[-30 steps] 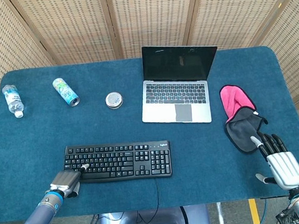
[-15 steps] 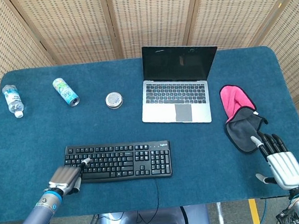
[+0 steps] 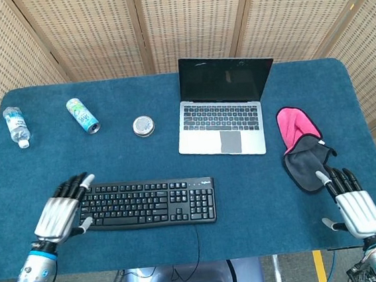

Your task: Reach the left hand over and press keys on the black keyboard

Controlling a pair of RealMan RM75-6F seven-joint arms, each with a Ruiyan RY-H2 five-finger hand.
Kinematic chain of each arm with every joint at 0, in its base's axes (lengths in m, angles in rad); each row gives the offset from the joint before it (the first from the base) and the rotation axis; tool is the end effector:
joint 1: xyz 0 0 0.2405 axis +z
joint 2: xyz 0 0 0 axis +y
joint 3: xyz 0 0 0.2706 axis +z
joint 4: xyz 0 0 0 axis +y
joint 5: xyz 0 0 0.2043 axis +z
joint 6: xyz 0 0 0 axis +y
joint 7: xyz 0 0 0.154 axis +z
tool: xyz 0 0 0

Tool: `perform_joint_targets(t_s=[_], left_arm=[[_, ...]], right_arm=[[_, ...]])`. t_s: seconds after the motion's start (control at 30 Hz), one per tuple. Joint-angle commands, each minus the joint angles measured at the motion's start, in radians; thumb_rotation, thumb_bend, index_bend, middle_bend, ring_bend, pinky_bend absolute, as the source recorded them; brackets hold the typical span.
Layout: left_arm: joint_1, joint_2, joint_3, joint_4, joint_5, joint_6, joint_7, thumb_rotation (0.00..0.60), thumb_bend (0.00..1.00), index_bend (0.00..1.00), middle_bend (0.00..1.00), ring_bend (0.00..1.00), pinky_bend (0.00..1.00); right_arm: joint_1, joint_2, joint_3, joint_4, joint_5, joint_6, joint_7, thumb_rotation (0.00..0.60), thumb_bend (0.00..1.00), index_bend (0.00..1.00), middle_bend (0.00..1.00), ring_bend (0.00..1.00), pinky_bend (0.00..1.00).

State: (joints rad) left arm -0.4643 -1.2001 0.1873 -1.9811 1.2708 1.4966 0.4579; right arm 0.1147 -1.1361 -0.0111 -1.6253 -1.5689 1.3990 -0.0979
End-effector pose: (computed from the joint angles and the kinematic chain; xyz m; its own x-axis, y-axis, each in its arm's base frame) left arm -0.2195 0.2262 0.0992 0.4780 0.1782 0.8601 0.8741 -0.1931 -0.4458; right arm -0.3127 -0.1862 0.1389 0.4713 -0.1281 0.8726 -0.8809 -0.1169 0.4586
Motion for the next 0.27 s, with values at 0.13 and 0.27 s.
perform_joint_targets(t_s=[0.13,0.27], left_arm=[[0.181,-0.158,-0.005,0.298,0.176,0.191,-0.112,0.600,0.15,0.00,0.00,0.00,0.00],[0.216,-0.170,-0.019,0.351,0.195,0.204,-0.161,0.600,0.15,0.00,0.00,0.00,0.00]], right_arm=[[-0.001,-0.002,0.003,0.001,0.002,0.004,-0.004,0.600,0.03,0.00,0.00,0.00,0.00],[0.001,-0.007,0.003,0.003,0.003,-0.001,-0.011,0.600,0.03,0.00,0.00,0.00,0.00]])
